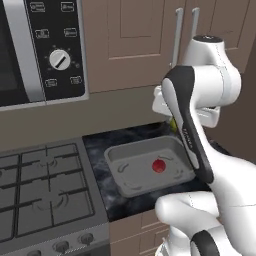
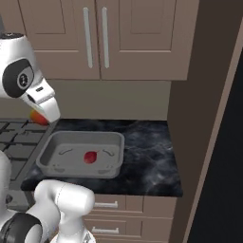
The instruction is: Pick the mango and pear from the fridge and place them inside the tupperware on the counter.
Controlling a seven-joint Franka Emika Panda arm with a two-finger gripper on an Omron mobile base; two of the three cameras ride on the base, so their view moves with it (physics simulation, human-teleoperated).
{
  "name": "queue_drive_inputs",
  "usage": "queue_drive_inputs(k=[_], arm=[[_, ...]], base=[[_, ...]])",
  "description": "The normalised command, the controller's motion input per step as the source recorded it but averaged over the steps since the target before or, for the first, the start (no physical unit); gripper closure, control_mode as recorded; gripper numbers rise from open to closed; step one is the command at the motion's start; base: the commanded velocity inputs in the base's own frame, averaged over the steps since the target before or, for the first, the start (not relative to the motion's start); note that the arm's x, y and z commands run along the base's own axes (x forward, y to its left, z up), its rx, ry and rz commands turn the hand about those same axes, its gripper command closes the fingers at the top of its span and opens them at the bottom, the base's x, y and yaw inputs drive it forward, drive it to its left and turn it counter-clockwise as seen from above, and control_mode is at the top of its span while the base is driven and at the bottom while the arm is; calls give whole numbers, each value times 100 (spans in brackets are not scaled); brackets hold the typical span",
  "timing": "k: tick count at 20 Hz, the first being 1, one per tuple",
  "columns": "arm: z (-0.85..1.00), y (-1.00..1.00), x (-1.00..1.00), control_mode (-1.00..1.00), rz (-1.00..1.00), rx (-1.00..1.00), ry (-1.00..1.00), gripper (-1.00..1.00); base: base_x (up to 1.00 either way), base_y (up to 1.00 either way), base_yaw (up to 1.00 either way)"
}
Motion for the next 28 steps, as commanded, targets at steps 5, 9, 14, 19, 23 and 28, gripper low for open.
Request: queue_drive_inputs(k=[5,9,14,19,23,28], arm=[[-99,3,15,-100,25,0,1,100],[-91,2,37,-100,27,0,3,100],[-72,3,70,-100,27,0,0,100],[-63,20,95,-100,15,-10,0,100],[-72,28,83,-100,10,-18,2,100],[-76,29,65,-100,9,-19,11,100]], base=[[0,0,0],[0,0,0],[0,0,0],[0,0,0],[0,0,0],[0,0,0]])
